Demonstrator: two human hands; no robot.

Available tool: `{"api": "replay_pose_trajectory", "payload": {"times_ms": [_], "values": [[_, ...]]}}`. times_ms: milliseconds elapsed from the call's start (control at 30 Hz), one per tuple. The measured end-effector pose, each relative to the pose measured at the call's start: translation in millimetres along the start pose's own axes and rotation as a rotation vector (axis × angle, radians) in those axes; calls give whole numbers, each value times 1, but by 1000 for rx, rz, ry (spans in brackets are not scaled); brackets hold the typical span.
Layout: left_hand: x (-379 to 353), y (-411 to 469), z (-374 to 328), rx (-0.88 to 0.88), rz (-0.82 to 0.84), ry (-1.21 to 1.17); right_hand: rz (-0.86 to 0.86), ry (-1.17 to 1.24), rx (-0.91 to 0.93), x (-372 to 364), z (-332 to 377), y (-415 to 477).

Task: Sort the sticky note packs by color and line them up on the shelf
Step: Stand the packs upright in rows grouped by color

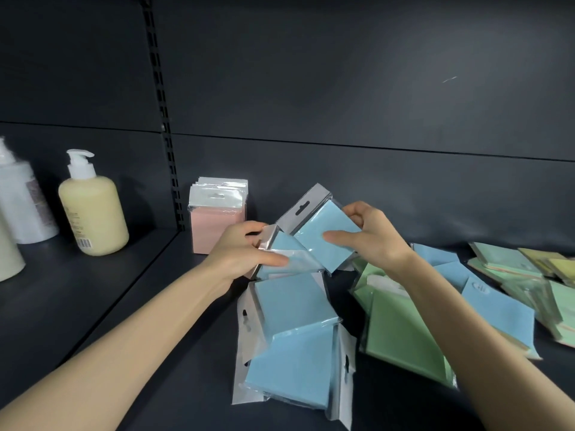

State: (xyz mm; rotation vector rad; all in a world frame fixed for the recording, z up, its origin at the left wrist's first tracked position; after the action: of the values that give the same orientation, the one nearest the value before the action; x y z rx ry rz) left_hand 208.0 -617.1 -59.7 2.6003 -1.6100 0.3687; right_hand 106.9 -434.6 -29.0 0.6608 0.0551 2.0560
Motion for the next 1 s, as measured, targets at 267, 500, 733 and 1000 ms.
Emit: {"api": "replay_pose_trajectory", "payload": {"times_ms": [267, 500, 733, 1000], "values": [[0, -7, -3, -104, -48, -226, -84, 209, 56, 4, 5, -8], [2, -11, -11, -257, -128, -288, -56, 286, 118, 2, 10, -10], [-1, -12, -12, -186, 51, -441, 7, 341, 114, -8, 13, -12], [-18, -16, -14, -33, 101, -525, -77, 297, 169, -16, 14, -9]]}}
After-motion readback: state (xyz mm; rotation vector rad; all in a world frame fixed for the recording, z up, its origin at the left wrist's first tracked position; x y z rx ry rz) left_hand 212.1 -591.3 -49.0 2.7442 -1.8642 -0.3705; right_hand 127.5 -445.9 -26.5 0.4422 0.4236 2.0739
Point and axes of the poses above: each hand's wrist, its own y-axis towards the middle knuckle, its own x-axis out of the back of the hand, z = x × y, the point moved 3 cm from there along y, towards the middle knuckle, and after that the axes turned 7 degrees about x, right-handed, at the moved point
